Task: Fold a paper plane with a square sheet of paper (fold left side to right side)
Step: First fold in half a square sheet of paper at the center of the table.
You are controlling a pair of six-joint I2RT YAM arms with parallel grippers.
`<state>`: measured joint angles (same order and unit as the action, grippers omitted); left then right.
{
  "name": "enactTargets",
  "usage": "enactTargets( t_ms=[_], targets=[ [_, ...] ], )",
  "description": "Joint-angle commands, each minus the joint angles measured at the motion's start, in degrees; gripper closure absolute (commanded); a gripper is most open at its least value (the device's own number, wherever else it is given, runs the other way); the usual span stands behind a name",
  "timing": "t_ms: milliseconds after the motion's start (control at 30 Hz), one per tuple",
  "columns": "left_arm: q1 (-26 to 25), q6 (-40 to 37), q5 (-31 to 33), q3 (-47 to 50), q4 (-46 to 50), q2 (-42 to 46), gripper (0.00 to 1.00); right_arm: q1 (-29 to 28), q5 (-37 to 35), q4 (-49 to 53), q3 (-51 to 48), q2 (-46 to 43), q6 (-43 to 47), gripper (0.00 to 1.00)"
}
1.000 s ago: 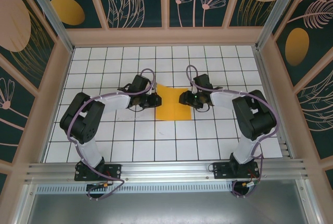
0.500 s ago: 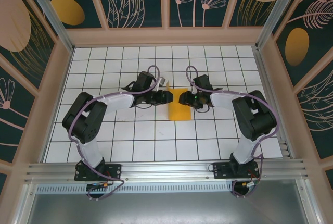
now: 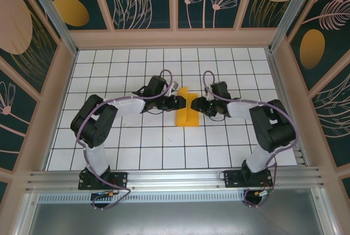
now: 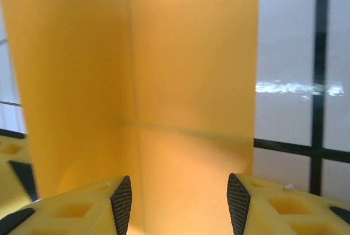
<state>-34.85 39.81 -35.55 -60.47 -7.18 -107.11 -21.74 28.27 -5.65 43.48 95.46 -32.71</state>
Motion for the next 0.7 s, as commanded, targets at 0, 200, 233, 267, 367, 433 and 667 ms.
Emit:
enactTargets(
  t_ms=[0,200,233,267,367,433,667],
  targets=[
    [-0.1,0.8,-0.4,-1.5,-1.3,-1.3,0.49,2.7,6.7,-6.9,-2.3,-5.2,-2.6,0.46],
    [-0.4,1.0,-0.2,-1.8,-1.6,-1.6,0.55,3.3,14.0,-17.8,-4.6,-3.9,-8.9,0.48],
    [-0.4,1.1,-0.2,-1.8,-1.6,-1.7,0.55,3.3,14.3,-19.0,-4.5,-2.7,-9.8,0.50],
    [-0.5,1.1,-0.1,-1.9,-1.6,-1.7,0.56,3.3,14.5,-19.9,-4.2,-1.8,-10.5,0.51],
    [-0.5,1.1,-0.1,-1.9,-1.4,-1.8,0.57,2.8,14.8,-22.3,-3.3,0.5,-12.1,0.53],
    [-0.5,1.1,0.1,-2.0,-1.3,-1.8,0.57,2.3,14.9,-22.3,-2.0,2.0,-12.2,0.56],
    [-0.5,0.9,0.7,-2.0,-0.7,-1.6,0.57,1.1,15.8,-23.4,-0.4,5.6,-12.9,0.61]
  ],
)
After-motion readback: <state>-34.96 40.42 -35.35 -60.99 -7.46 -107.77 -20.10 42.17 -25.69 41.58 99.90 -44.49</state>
